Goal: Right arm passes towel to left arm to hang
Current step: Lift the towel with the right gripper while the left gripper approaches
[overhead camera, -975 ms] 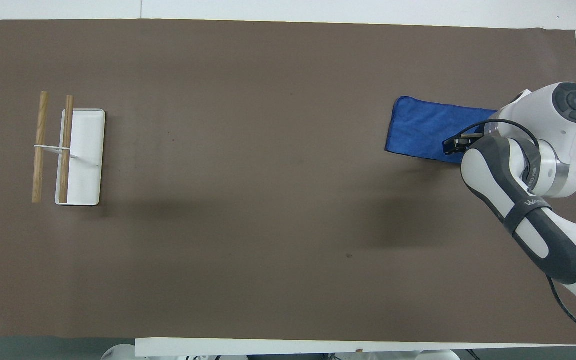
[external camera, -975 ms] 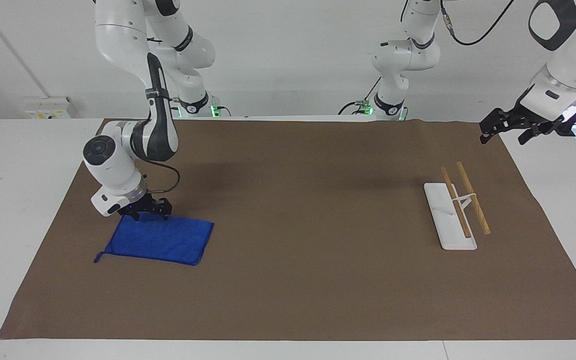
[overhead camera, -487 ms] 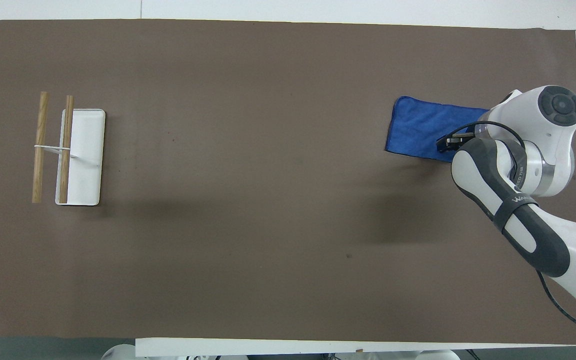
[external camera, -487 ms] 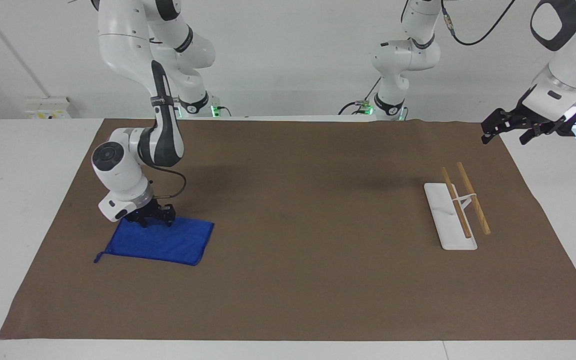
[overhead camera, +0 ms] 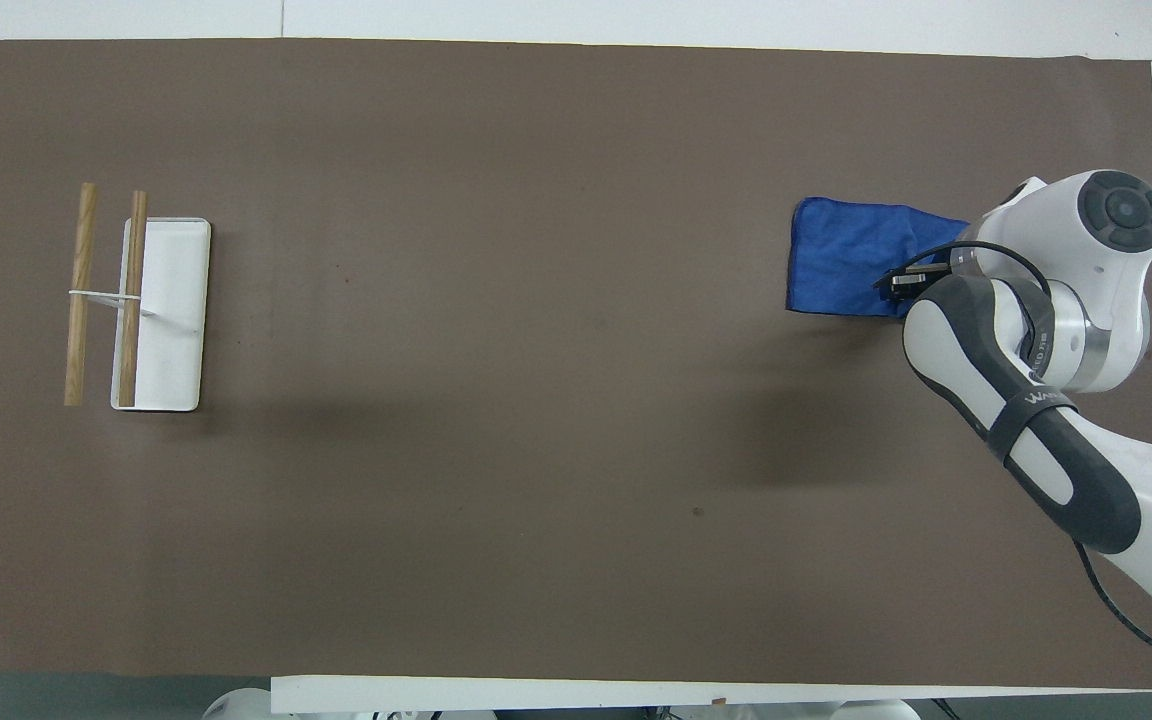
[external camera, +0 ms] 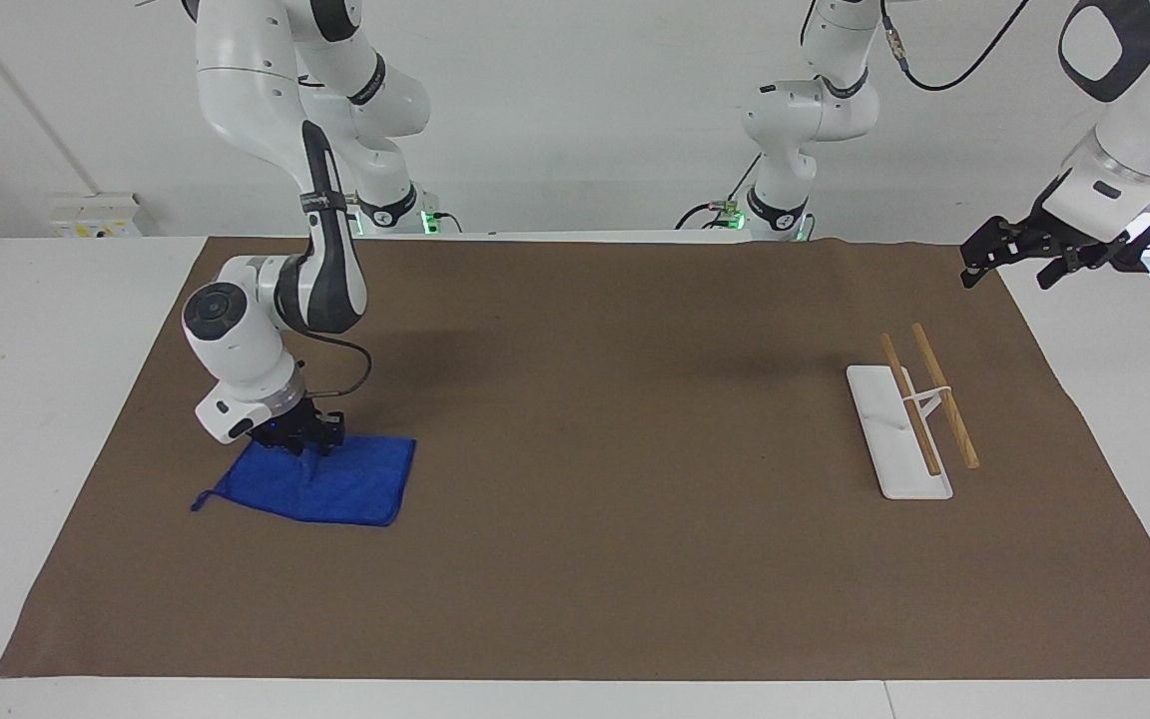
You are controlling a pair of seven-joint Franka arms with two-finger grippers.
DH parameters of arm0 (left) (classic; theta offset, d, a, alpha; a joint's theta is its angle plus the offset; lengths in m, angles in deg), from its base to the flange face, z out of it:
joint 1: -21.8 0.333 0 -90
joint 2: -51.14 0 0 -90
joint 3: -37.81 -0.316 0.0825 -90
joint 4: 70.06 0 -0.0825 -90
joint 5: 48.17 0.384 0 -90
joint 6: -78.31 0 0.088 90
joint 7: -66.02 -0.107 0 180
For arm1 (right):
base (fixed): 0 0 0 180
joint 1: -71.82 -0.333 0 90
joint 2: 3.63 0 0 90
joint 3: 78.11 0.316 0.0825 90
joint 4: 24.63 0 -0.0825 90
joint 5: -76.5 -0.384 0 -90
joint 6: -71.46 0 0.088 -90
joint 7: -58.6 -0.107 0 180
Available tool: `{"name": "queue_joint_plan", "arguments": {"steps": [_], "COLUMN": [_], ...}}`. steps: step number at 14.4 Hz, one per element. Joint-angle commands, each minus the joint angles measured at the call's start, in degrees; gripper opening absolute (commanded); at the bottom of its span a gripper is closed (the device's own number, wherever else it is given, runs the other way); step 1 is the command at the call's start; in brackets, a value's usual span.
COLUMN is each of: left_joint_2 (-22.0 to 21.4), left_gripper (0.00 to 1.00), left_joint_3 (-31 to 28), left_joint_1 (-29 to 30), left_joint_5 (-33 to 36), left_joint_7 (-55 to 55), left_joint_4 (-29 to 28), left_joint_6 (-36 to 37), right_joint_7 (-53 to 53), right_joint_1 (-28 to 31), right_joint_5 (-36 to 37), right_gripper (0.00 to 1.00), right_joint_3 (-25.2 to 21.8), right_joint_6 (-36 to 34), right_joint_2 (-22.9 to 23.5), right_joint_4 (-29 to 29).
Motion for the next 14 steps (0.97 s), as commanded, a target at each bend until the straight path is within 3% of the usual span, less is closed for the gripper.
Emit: {"name": "queue_joint_plan", "arguments": {"steps": [1, 4, 9, 11, 14], "left_joint_2": [-1.4, -1.4, -1.4, -1.4, -1.7], "left_gripper": [1.00, 1.00, 1.00, 1.00, 1.00], "left_joint_3": [0.2, 0.2, 0.2, 0.3, 0.3], "left_joint_1": [0.3, 0.3, 0.3, 0.3, -0.6], "left_joint_5": [0.9, 0.9, 0.9, 0.9, 0.8], "left_joint_7": [-0.9, -0.9, -0.9, -0.9, -0.8], "left_joint_4": [-2.0, -2.0, -2.0, -2.0, -2.0], "left_joint_6": [-0.8, -0.8, -0.8, -0.8, 0.6], "right_joint_7": [1.1, 1.1, 0.6, -1.9, -14.9], "right_joint_1": [0.4, 0.4, 0.2, 0.2, 0.1], "right_joint_5": [-0.4, -0.7, -11.1, -16.2, -24.6], "right_gripper": [0.04, 0.00, 0.00, 0.00, 0.00], "right_joint_3": [0.6, 1.2, 3.6, 5.1, 8.7], "right_joint_6": [-4.3, -12.5, -30.7, -34.6, -36.7], "right_joint_2": [0.8, 0.1, -1.9, -2.9, -4.4], "right_joint_4": [2.4, 7.2, 19.9, 22.6, 23.9]}}
